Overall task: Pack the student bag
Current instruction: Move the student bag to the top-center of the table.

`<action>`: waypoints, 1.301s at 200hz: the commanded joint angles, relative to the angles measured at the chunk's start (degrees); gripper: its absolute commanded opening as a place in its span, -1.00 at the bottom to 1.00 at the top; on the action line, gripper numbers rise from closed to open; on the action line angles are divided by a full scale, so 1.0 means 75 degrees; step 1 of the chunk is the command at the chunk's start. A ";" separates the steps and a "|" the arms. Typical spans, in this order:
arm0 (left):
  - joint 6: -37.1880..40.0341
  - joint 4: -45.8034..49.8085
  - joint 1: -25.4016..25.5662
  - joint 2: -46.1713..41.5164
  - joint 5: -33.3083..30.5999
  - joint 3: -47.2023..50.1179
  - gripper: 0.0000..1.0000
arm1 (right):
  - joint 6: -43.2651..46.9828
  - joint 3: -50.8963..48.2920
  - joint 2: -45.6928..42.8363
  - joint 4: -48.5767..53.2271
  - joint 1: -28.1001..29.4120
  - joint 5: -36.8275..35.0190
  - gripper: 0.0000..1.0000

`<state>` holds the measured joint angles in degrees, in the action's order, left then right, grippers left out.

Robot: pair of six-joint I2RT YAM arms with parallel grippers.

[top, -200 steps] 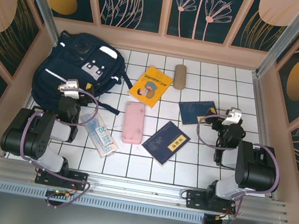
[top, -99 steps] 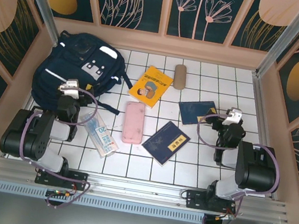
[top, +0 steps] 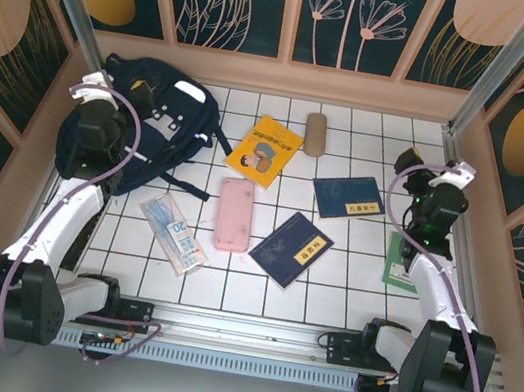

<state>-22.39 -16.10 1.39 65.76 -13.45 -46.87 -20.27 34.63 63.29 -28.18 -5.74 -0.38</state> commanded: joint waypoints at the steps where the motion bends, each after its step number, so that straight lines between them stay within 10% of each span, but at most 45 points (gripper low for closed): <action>1: -0.0528 0.1340 -0.0053 0.0197 0.1026 -0.0139 0.98 | -0.1061 0.0522 -0.0061 0.1698 -0.0025 0.0900 0.98; 63: -0.0331 0.2027 0.0164 0.1717 0.2316 -0.0973 0.47 | -0.1156 0.1266 0.0318 0.2806 0.1215 0.1305 0.98; 150: 0.0747 0.3299 0.1204 0.6153 0.1814 -0.4705 0.20 | -0.1106 0.2090 0.1240 0.3667 0.3117 0.0739 0.98; 260: 0.1689 0.5670 0.1846 0.9839 0.0502 -0.8568 -0.10 | -0.1196 0.2239 0.1495 0.3851 0.3484 0.0432 0.98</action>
<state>-12.47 20.80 14.09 135.61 -6.31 -109.32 -28.05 49.56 73.47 0.47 19.99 4.03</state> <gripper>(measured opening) 0.528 0.989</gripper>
